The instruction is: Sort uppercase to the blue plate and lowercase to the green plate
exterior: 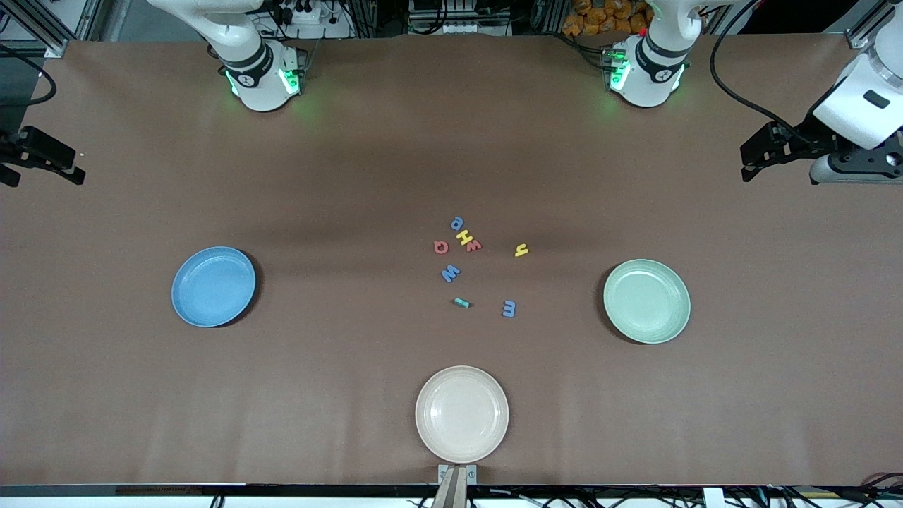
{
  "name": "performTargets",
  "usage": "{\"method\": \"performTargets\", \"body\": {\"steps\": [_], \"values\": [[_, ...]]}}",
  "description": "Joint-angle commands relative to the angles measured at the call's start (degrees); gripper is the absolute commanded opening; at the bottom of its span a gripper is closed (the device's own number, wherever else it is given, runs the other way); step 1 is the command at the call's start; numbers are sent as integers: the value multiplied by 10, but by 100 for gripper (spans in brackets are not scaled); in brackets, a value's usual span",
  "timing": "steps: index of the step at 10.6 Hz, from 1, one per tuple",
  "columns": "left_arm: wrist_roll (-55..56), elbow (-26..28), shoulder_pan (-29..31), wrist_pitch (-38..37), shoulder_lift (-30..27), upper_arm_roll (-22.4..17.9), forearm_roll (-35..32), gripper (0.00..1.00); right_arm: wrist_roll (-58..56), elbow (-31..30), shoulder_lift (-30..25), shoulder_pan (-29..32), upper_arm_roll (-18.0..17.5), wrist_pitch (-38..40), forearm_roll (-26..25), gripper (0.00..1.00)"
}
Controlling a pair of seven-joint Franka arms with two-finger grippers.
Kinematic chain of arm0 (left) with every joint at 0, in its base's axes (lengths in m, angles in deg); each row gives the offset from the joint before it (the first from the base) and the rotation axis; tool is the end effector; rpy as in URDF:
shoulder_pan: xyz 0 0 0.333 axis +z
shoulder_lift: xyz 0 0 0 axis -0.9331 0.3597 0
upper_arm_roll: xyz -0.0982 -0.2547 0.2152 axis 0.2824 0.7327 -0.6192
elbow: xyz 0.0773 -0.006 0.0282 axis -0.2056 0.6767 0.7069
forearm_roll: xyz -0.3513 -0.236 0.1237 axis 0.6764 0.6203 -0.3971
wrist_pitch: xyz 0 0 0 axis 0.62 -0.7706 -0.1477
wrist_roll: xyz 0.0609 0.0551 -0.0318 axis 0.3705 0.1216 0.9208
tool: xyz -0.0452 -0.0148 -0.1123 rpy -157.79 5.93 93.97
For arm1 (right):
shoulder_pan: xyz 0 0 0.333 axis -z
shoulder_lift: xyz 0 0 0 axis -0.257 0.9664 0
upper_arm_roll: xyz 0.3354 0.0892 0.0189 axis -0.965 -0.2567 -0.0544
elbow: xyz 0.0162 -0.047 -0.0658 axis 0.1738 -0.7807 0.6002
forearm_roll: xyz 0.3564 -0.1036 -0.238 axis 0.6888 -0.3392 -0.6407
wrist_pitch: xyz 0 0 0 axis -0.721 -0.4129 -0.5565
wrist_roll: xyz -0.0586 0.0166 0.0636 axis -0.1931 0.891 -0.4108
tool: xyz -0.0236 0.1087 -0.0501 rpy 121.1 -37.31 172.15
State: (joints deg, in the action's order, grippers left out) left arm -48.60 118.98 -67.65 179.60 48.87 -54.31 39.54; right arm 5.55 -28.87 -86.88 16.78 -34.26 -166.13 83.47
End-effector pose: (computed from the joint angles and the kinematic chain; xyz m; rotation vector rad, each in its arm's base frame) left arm 0.5842 -0.0879 0.6551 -3.1070 0.1317 -0.0781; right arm 0.5953 -0.0446 0.6712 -3.1183 -0.0186 -0.0041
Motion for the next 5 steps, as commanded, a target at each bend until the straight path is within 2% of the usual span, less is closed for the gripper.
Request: {"method": "performTargets", "body": {"steps": [1,5], "values": [[7,-4,1,-9,-4,0,16,100,8,1,-6,-4,1,3,-6,100],[8,0,0,-9,-1,0,17,100,8,0,-5,-5,1,3,-6,100]]}}
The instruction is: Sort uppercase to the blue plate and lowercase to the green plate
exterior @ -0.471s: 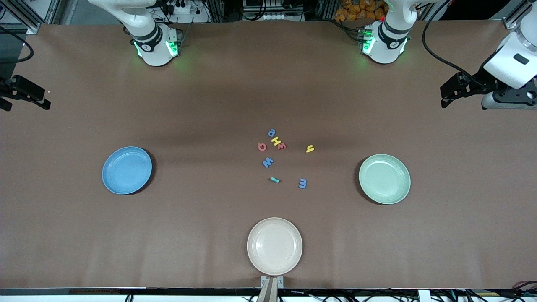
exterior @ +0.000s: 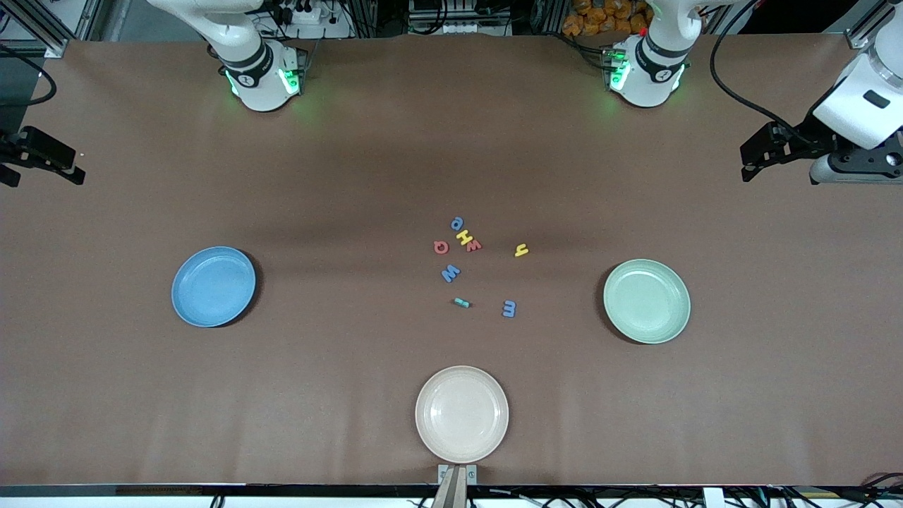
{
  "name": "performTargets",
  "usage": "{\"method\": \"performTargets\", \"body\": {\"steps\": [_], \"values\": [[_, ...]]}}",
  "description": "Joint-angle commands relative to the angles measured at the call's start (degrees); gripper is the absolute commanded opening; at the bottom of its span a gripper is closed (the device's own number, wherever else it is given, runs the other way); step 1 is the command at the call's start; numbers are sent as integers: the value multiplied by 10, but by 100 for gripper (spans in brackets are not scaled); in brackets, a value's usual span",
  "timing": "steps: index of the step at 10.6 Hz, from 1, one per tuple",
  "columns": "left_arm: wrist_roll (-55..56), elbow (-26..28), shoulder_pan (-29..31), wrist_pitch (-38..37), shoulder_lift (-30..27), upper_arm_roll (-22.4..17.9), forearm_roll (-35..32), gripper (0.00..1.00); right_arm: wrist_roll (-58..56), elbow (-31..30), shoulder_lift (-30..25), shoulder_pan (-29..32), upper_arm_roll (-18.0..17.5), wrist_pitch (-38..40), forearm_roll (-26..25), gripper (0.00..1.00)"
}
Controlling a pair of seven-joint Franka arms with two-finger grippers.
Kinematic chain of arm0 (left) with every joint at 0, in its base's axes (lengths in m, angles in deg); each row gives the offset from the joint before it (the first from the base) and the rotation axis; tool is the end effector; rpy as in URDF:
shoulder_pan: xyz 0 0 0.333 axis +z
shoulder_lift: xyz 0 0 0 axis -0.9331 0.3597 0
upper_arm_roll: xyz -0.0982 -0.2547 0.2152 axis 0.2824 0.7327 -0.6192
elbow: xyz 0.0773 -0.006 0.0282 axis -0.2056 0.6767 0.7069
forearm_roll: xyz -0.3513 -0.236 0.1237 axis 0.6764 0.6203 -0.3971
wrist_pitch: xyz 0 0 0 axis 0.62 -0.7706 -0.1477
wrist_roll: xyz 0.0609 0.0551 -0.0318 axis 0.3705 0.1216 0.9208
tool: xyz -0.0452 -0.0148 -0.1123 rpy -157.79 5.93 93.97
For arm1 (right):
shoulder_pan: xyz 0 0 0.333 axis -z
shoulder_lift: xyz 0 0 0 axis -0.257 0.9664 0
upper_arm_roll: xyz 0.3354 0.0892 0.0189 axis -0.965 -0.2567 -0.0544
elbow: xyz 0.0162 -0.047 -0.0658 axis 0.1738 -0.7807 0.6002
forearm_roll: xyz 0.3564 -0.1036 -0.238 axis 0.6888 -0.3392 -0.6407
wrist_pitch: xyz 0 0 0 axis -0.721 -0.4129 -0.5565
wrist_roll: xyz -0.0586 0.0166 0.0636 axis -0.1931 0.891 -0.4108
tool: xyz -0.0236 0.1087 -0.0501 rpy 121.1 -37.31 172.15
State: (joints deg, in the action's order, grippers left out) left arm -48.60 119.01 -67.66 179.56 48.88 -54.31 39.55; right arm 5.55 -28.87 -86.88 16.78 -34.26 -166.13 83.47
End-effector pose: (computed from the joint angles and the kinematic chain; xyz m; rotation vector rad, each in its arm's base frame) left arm 0.5842 -0.0880 0.6547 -3.1071 0.1320 -0.0760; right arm 0.5953 -0.0446 0.6712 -3.1183 -0.0186 -0.0041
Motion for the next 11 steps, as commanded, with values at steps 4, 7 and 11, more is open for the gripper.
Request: {"method": "performTargets", "body": {"steps": [4,7,11], "values": [[83,46,-9,18,22,35,57,100,8,0,-1,-6,1,8,-5,100],[141,118,-18,99,35,75,57,100,12,0,15,-7,1,-2,-3,100],[163,173,-31,191,74,137,56,100,16,0,82,-30,0,-54,1,100]]}}
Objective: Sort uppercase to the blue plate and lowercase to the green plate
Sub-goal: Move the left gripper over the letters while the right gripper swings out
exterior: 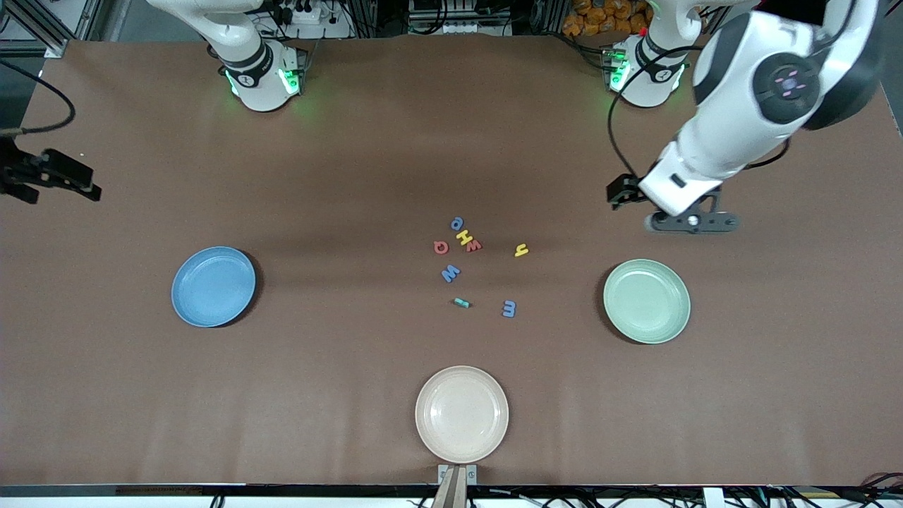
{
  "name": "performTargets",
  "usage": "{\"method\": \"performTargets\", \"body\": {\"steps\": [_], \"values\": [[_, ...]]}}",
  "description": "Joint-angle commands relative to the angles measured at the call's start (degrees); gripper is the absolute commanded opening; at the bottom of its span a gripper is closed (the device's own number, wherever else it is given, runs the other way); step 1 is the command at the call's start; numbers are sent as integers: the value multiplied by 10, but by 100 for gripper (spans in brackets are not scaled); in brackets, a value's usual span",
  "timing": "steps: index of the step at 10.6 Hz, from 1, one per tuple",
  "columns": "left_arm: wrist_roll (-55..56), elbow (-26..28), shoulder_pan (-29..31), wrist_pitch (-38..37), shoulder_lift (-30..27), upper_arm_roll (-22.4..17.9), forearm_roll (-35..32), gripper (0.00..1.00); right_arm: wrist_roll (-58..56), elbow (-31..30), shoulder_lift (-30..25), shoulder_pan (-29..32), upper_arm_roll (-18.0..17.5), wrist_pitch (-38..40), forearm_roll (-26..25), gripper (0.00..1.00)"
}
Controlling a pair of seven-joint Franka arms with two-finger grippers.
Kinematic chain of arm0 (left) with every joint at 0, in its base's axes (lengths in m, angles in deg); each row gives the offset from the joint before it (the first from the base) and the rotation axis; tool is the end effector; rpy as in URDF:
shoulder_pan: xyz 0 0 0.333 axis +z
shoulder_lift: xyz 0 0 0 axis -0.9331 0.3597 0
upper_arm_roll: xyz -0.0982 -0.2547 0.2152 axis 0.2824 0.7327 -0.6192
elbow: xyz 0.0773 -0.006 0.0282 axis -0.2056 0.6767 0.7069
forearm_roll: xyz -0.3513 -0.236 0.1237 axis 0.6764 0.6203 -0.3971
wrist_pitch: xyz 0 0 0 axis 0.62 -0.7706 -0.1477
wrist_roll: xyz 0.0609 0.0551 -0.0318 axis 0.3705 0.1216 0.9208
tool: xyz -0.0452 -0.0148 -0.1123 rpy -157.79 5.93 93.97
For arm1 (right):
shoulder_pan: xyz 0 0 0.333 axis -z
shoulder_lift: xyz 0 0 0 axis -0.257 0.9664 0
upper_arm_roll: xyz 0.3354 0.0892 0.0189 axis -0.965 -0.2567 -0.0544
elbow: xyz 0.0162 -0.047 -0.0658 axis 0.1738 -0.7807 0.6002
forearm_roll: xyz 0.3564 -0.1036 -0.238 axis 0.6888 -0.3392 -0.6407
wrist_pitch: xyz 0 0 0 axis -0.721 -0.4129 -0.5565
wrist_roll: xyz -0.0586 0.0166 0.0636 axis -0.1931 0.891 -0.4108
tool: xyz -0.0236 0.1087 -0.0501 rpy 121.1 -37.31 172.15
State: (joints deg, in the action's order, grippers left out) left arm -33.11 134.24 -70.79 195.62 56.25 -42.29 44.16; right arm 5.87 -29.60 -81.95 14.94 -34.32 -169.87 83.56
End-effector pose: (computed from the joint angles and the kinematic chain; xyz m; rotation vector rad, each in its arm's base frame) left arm 0.5684 -0.2507 0.4648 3.0864 -0.0936 -0.1352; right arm 0.6309 -0.0252 0.6174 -3.1175 -0.0587 0.0488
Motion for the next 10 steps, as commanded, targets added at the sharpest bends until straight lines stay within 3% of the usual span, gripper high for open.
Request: {"method": "performTargets", "body": {"steps": [1,4,7,10], "values": [[6,24,-8,51,19,34,4,100,12,8,60,-20,1,-35,1,100],[5,61,-14,122,37,69,2,100,12,9,130,-64,0,-100,4,100],[-15,63,-21,130,57,74,-35,100,12,9,172,-114,0,-144,22,100],[-111,46,-20,137,79,73,-57,100,9,10,223,-149,0,-211,46,100]]}}
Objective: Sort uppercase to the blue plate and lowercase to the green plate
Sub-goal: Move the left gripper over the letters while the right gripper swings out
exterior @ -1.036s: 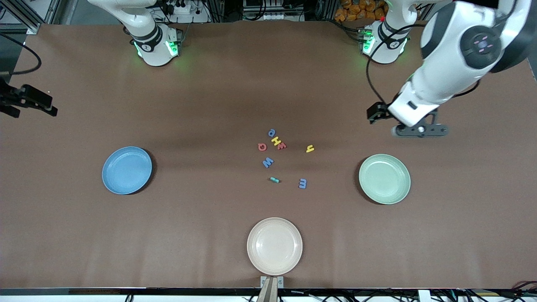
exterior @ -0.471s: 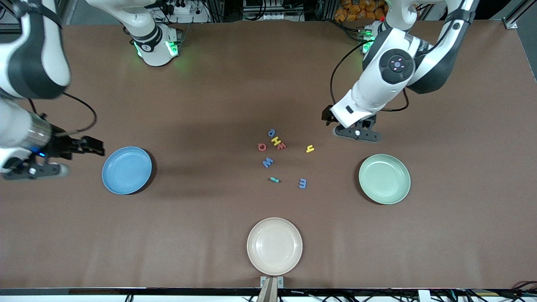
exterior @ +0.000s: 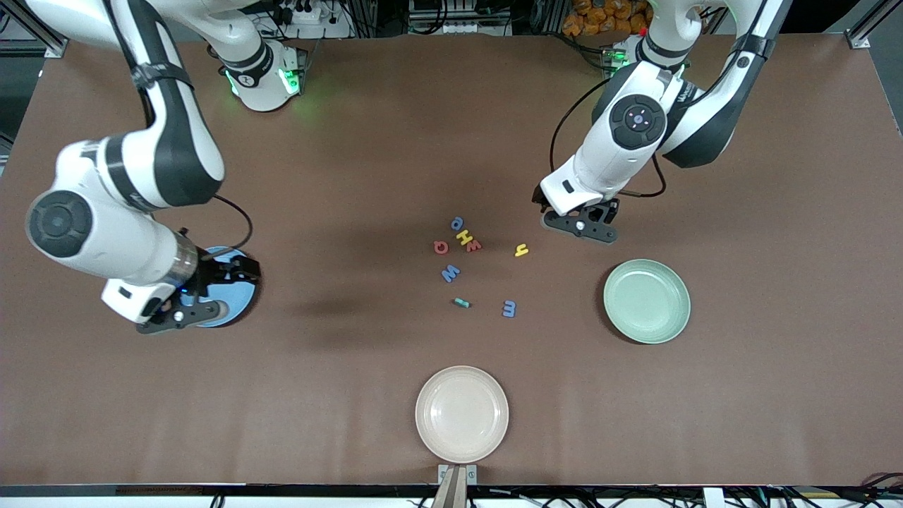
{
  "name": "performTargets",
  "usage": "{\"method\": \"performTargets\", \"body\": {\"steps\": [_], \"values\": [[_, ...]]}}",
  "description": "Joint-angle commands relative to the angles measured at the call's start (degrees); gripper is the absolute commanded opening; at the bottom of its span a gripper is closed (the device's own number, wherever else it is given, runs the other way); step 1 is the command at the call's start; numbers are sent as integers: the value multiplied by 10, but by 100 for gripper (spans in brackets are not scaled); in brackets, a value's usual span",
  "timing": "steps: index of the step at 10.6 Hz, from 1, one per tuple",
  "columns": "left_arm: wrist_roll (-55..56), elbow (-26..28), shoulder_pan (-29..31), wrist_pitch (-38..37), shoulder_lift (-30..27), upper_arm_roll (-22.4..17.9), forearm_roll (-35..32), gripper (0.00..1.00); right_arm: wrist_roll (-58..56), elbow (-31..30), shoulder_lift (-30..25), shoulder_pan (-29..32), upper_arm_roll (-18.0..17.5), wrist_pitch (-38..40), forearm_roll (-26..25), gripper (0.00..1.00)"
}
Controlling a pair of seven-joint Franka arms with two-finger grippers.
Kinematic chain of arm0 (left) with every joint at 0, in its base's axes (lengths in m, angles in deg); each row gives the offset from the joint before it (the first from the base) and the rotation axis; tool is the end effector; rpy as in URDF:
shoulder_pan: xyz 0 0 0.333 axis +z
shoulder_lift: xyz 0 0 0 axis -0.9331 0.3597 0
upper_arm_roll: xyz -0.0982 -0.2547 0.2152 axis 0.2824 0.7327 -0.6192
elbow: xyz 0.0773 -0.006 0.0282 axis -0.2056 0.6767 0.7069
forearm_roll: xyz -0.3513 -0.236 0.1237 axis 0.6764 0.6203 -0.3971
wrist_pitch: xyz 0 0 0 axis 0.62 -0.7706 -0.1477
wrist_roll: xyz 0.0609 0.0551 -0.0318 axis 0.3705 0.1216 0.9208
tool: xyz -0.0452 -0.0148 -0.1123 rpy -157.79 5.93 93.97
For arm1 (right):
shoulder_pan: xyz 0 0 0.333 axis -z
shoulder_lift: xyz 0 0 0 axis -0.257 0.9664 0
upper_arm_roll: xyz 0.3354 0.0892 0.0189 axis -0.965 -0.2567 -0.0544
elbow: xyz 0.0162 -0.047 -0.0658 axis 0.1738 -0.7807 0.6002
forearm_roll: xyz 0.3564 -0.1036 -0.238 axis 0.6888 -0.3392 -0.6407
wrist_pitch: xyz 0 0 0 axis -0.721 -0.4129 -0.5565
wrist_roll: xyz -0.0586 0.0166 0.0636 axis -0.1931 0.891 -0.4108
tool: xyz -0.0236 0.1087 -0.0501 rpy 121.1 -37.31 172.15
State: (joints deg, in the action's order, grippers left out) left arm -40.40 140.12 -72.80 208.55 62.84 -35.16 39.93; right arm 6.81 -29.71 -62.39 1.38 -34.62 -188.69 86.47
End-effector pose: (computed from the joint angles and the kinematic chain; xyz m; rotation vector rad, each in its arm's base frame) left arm 0.5359 -0.3353 0.3703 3.0306 -0.5674 -0.0954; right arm 0.7188 0.1529 0.4087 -3.0670 -0.3710 0.0781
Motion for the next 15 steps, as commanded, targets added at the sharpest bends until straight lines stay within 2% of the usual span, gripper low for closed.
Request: {"method": "performTargets", "body": {"steps": [1,4,6,8,11,13,15], "values": [[-62,-12,-1,18,21,1,-15,100,-1,14,42,-30,3,-47,17,100],[-170,-13,-15,62,32,2,-34,100,-2,15,67,-45,3,-77,17,100],[-205,-14,-17,65,34,2,-34,100,-3,15,79,-49,3,-92,16,100],[-287,-34,-26,70,61,2,-43,100,-3,15,91,-49,3,-105,16,100],[-294,-59,-62,107,126,2,-111,100,-3,16,94,-49,3,-107,17,100],[-289,-56,-77,151,160,-3,-117,100,-3,18,100,-50,3,-109,17,100],[-291,-55,-95,163,176,-17,-122,96,-3,21,106,-55,2,-111,17,100]]}}
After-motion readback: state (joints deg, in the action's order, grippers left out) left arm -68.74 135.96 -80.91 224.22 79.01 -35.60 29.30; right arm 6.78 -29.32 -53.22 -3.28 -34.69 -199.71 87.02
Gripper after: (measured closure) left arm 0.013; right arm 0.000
